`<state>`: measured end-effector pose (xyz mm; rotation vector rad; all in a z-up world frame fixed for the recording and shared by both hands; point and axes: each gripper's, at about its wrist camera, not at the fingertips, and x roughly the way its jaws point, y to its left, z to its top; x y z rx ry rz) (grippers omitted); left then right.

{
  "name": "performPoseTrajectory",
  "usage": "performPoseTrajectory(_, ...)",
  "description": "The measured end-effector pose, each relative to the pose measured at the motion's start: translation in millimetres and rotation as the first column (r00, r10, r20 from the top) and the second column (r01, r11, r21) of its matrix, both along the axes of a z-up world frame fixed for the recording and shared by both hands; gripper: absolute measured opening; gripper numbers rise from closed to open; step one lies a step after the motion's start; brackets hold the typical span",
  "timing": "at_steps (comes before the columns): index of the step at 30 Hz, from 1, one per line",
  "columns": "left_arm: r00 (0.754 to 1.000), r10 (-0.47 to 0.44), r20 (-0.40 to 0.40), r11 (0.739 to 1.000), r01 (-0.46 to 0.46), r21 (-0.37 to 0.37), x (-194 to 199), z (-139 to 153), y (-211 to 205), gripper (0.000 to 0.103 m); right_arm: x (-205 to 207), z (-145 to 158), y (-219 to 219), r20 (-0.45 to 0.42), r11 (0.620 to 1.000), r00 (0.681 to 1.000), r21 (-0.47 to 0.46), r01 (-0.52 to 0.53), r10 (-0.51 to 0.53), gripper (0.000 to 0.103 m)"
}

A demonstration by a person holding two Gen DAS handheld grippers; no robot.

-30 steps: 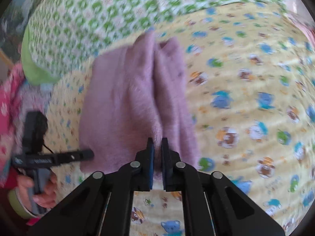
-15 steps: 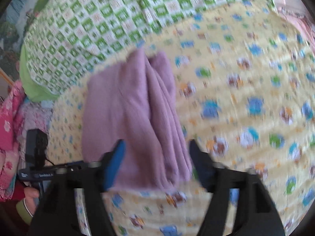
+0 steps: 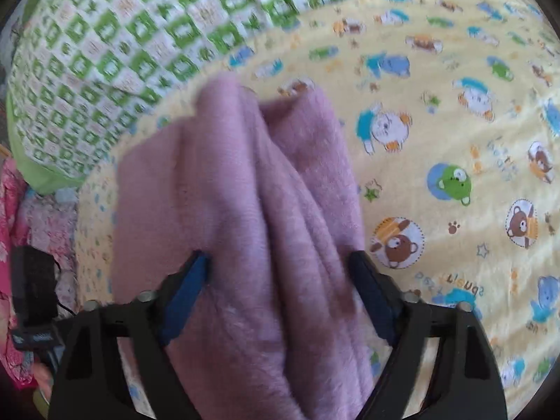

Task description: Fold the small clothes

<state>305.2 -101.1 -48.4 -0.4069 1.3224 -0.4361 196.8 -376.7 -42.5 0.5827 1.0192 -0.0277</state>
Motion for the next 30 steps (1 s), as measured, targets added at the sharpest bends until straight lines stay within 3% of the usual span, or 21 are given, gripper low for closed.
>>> performPoseTrajectory(3, 1.0, -0.013, -0.008, 1.0, 0.013, -0.003, 7.3, -7.3, -2.6, 0.083, -10.9, -5.4, -19.4, 0.018, 0.993, 1.0, 0.115, 0.019, -0.021, 0.021)
performPoseTrajectory(8, 0.999, -0.029, -0.021, 1.0, 0.028, -0.009, 19.8, -25.9, -19.0, 0.085, -20.0, -4.5, -22.5, 0.031, 0.99, 0.999, 0.137, 0.023, -0.028, 0.017)
performPoseTrajectory(12, 0.999, -0.048, 0.024, 0.999, 0.048, 0.019, 18.7, -25.4, -30.9, 0.064, -19.8, -0.8, -19.8, 0.04, 0.986, 0.998, 0.16, 0.046, -0.053, 0.016)
performPoseTrajectory(14, 0.997, -0.061, 0.05, 0.998, 0.06, 0.022, 16.1, -20.2, -31.8, 0.046, -21.0, 6.7, -14.6, 0.056, 0.984, 0.997, 0.17, 0.048, -0.059, 0.016)
performPoseTrajectory(17, 0.992, -0.076, 0.104, 0.997, 0.072, 0.035, 6.9, -6.3, -29.3, 0.039, -21.2, 24.0, 1.1, 0.094, 0.985, 0.995, 0.169, 0.018, -0.034, 0.015)
performPoseTrajectory(23, 0.973, -0.08, 0.219, 0.996, 0.069, 0.058, -24.3, 38.3, -8.7, 0.036, -21.5, 66.2, 53.1, 0.175, 0.985, 0.983, 0.15, -0.089, 0.063, 0.015)
performPoseTrajectory(30, 0.955, -0.014, 0.295, 0.995, -0.015, 0.094, -43.1, 88.3, 72.9, 0.036, -7.6, 75.8, 103.1, 0.235, 0.962, 0.964, 0.206, -0.177, 0.127, 0.015)
